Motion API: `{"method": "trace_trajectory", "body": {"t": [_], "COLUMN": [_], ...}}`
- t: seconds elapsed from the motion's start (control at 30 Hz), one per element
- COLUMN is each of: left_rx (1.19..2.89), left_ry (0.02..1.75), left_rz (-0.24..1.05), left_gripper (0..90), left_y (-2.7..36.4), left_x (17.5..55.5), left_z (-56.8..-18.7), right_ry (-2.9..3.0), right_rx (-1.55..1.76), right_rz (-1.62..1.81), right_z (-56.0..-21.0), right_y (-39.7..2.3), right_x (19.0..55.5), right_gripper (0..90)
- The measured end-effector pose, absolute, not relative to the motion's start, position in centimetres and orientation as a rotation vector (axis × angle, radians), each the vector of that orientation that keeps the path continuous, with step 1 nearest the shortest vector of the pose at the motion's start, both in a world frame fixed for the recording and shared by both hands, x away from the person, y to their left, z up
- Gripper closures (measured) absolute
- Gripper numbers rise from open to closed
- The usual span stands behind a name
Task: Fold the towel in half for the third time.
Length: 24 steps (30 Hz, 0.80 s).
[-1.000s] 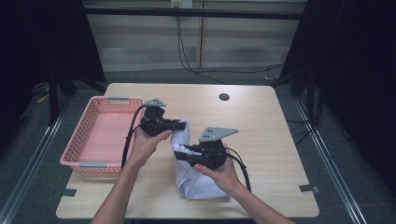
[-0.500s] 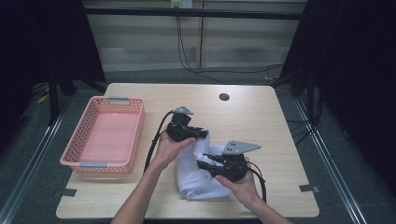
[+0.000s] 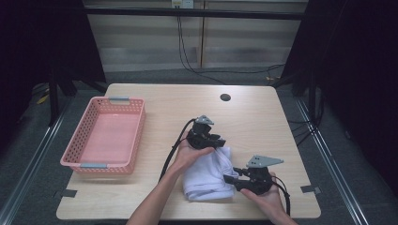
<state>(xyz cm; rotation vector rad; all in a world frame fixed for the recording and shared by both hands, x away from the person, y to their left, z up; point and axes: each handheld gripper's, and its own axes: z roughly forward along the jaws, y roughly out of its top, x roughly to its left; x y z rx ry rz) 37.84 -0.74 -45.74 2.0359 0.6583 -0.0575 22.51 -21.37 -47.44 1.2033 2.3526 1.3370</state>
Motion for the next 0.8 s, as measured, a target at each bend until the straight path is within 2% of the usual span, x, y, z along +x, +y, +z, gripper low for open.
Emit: {"method": "trace_trajectory", "body": {"t": [0.17, 0.27, 0.4, 0.5, 0.7, 0.77, 0.8], "left_rx": [2.004, 1.996, 2.053, 2.106, 2.199, 2.232, 2.25], "left_ry": [0.653, 0.679, 0.658, 0.615, 0.541, 0.544, 0.534], "left_rz": [-0.028, 0.005, -0.035, -0.075, -0.113, -0.109, -0.116], "left_gripper": [42.8, 43.9, 57.1, 59.6, 53.9, 52.8, 52.7], "left_y": [1.1, 3.4, 6.1, 6.9, 7.8, 8.1, 8.2], "left_x": [37.0, 35.9, 33.4, 30.9, 26.3, 25.5, 25.3], "left_z": [-44.2, -43.7, -44.0, -44.9, -46.4, -46.9, -47.2], "right_ry": [2.298, 2.26, 2.249, 2.263, 2.291, 2.283, 2.29], "right_rx": [1.249, 1.25, 1.257, 1.256, 1.273, 1.305, 1.318], "right_rz": [1.349, 1.369, 1.351, 1.305, 1.231, 1.186, 1.175], "right_z": [-46.6, -45.8, -44.8, -44.6, -45.4, -46.3, -46.8], "right_y": [-22.5, -22.8, -22.7, -22.0, -19.6, -19.2, -19.2], "right_x": [22.9, 23.7, 25.9, 28.6, 33.3, 34.4, 34.8], "right_gripper": [36.2, 32.9, 30.5, 27.5, 27.7, 32.7, 42.0]}}
